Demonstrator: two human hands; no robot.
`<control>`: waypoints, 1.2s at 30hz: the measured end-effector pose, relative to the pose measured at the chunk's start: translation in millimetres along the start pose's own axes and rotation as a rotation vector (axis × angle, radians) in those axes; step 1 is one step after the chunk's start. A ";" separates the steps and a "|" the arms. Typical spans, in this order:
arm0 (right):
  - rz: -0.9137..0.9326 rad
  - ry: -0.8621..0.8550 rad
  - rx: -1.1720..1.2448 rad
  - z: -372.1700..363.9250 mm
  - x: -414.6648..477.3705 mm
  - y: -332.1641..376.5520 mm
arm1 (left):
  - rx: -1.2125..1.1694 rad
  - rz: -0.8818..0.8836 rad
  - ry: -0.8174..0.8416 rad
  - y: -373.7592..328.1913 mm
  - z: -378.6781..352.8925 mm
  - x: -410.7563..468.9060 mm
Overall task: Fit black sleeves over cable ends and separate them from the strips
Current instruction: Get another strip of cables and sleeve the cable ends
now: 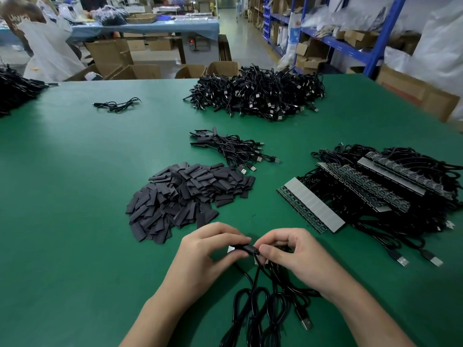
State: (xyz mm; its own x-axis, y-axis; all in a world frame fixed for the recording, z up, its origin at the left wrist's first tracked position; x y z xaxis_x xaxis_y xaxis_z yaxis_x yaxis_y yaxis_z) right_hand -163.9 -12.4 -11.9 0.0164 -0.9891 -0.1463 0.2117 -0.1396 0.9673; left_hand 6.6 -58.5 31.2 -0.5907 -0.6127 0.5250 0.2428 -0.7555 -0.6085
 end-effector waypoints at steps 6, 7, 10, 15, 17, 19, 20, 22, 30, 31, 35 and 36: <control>-0.028 0.091 0.066 -3.9 -2.5 1.6 | 0.011 -0.039 -0.023 -3.7 0.6 -0.2; -0.028 0.100 0.068 -4.6 -2.7 2.2 | 0.003 -0.037 -0.028 -3.8 0.5 -0.2; -0.018 0.084 0.089 -4.6 -2.4 3.0 | -0.008 -0.022 -0.043 -3.1 0.4 -0.1; 0.001 0.058 0.116 -2.6 -1.5 4.9 | -0.006 0.072 -0.169 3.0 11.1 -1.3; 0.000 0.047 0.131 -2.2 -1.3 5.5 | 0.003 0.104 -0.215 5.5 15.1 -2.7; -0.001 0.035 0.139 -2.8 -1.2 5.3 | 0.009 0.126 -0.232 6.7 16.0 -3.8; -0.002 0.031 0.144 -3.5 -1.0 5.0 | 0.007 0.134 -0.234 7.0 15.6 -4.2; -0.002 0.021 0.160 -5.0 -0.8 4.6 | -0.001 0.144 -0.231 7.1 14.5 -4.3; 0.004 -0.017 0.162 -5.5 0.1 2.8 | -0.055 0.183 -0.217 9.4 11.8 -4.0; 0.006 -0.021 0.158 -5.1 0.3 2.7 | -0.059 0.186 -0.216 9.7 11.5 -3.8; 0.005 -0.036 0.168 -5.1 0.8 2.6 | -0.077 0.197 -0.217 10.9 10.5 -3.9; 0.007 -0.040 0.173 -5.1 0.8 2.6 | -0.091 0.202 -0.220 11.3 10.2 -3.9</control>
State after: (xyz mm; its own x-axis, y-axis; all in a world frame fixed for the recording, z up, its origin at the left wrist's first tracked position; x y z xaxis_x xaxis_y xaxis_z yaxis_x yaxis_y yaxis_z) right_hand -158.3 -13.3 -10.5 -0.0227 -0.9907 -0.1343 0.0400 -0.1351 0.9900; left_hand 19.4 -67.0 28.4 -0.3543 -0.7913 0.4983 0.2629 -0.5957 -0.7590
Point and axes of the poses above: each hand's wrist, its own x-axis towards the middle knuckle, its own z-axis out of the back of the hand, y = z × x, the point moved 8 cm from there along x, towards the middle knuckle, and after that the axes turned 3 degrees about -z, right-handed, at the moved point
